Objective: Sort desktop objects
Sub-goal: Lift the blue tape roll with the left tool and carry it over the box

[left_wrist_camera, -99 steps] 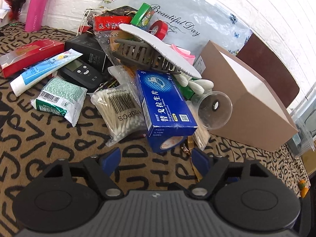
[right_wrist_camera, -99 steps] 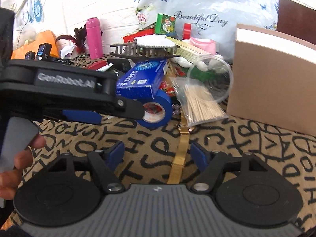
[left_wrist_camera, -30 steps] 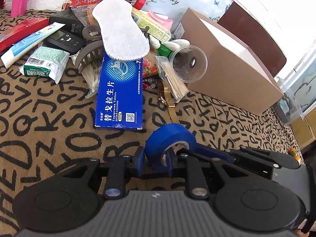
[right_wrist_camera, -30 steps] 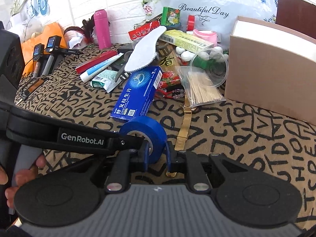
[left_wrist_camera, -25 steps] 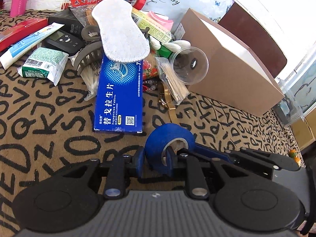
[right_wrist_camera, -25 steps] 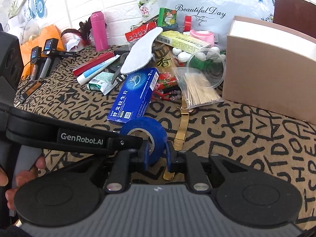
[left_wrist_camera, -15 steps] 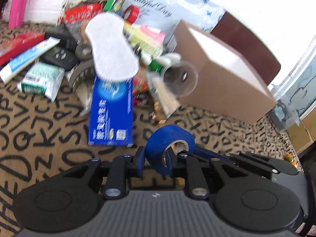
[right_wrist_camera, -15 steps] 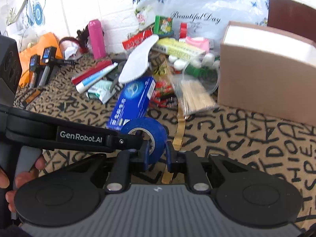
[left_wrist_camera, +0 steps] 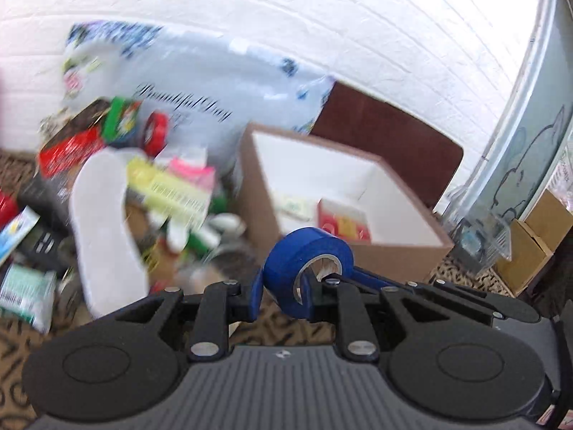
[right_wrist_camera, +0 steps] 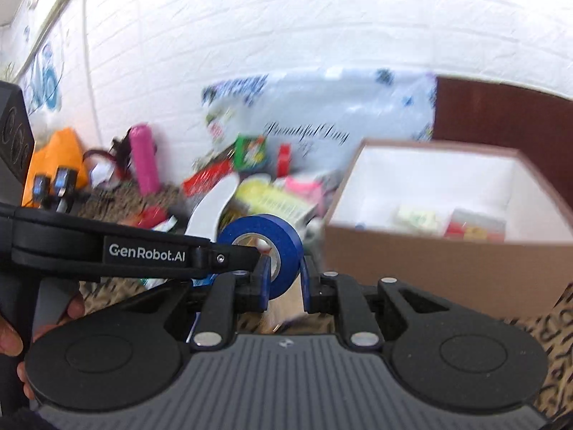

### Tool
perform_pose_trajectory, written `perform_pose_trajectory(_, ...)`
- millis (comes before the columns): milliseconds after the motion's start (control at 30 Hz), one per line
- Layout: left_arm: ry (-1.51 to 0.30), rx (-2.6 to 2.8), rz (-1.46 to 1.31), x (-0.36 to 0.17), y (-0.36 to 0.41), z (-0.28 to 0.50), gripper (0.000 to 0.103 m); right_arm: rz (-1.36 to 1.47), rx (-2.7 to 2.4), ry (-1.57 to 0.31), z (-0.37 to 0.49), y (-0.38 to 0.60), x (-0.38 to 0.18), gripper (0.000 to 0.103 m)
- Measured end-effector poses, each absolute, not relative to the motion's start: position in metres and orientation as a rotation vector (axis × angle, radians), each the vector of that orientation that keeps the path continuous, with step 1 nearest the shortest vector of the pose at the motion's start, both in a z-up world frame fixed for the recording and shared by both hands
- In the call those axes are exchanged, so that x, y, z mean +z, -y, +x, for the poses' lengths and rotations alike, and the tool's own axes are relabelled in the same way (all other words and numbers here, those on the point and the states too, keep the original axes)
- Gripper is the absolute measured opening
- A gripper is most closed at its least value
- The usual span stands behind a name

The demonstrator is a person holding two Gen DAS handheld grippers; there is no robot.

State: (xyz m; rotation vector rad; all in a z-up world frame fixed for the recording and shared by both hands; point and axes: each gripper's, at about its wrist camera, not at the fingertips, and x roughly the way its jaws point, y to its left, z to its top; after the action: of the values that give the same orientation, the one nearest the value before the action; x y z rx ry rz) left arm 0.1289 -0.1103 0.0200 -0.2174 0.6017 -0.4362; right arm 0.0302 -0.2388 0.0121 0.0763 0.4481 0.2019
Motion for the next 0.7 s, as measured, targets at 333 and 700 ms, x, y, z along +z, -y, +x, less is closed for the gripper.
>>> perform_pose_trajectory(333, -0.625, -0.493, -0.206, 0.031, 0.156, 0.192, 0.022, 0.126, 0.106, -0.413, 0.078, 0.289, 0.023, 0.016)
perform_pose_trajectory(700, -0.733, -0.522, -0.185, 0.003, 0.191, 0.251, 0.022, 0.207, 0.049, -0.494, 0.121, 0.327, 0.002, 0.016)
